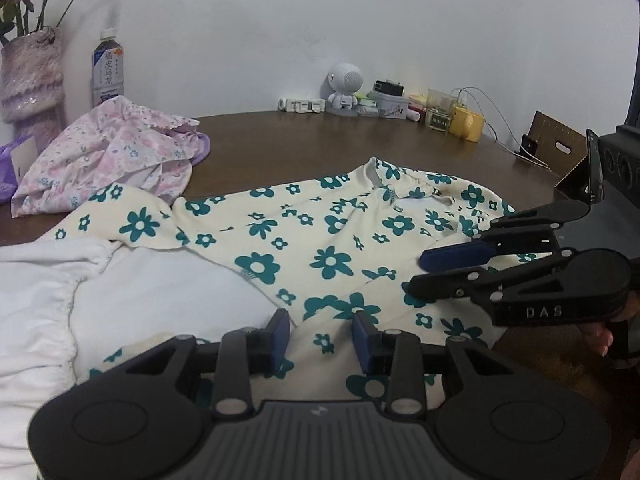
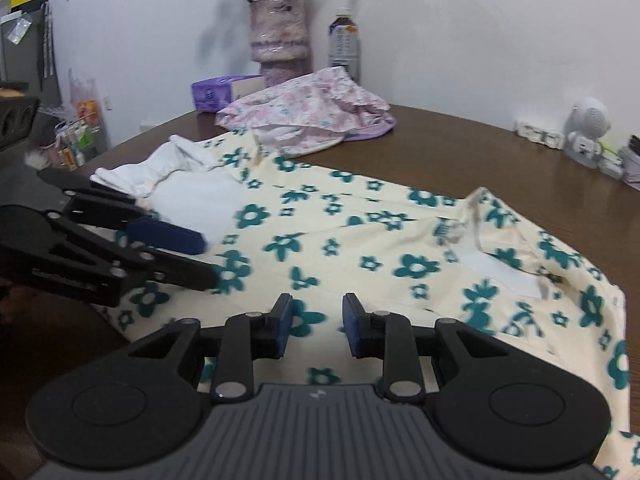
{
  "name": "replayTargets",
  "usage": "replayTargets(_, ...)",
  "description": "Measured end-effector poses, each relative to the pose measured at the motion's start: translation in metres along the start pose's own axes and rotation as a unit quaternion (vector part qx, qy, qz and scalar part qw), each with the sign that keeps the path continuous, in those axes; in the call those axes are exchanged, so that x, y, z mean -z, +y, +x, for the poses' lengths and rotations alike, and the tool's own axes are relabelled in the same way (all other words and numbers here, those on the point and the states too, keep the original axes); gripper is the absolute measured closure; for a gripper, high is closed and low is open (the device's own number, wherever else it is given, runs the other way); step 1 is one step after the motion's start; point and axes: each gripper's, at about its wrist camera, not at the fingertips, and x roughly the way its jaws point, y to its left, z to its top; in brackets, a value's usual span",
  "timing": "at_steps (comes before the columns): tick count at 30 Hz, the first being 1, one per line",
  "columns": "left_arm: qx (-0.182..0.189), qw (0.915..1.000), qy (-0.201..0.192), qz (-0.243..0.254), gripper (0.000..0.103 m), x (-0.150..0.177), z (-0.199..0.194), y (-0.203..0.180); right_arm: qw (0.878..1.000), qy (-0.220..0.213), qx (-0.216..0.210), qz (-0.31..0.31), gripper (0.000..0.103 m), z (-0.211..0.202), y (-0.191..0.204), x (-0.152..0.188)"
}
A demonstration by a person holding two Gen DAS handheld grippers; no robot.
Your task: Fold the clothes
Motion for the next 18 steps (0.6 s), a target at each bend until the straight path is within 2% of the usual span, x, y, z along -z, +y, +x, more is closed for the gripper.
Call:
replayTargets(7, -0.001, 1.0, -0.009, -0.001, 0.069, 0.002, -0.001, 0.0, 0.999, -0.014, 0.031, 0.0, 0.078, -0.021, -0.027, 0.018)
replayTargets(10, -0.003, 1.0, -0.009, -0.003, 0.069, 0.002, -0.001, 0.001, 0.998, -0.012, 0.063, -0.003, 0.076, -0.036, -0.047, 0.028)
replayTargets(12, -0.005, 0.9999, -0.011, -0.005, 0.069, 0.002, -0.001, 0.001, 0.995, -0.009, 0.104, -0.002, 0.076, -0.047, -0.063, 0.037)
replayTargets(13, -0.006, 0.9999, -0.011, -0.005, 0.069, 0.003, -0.001, 0.0, 0.994, -0.008, 0.106, 0.004, 0.076, -0.052, -0.071, 0.041)
replayTargets(15, -0.008, 0.9999, -0.009, -0.007, 0.069, 0.002, 0.0, 0.0, 0.996, -0.011, 0.081, 0.03, 0.079, -0.062, -0.085, 0.049)
replayTargets(18, -0.02, 0.9998, 0.001, -0.01, 0.07, -0.004, 0.0, -0.001, 0.996, -0.019, 0.087, 0.025, 0.079, -0.064, -0.084, 0.054)
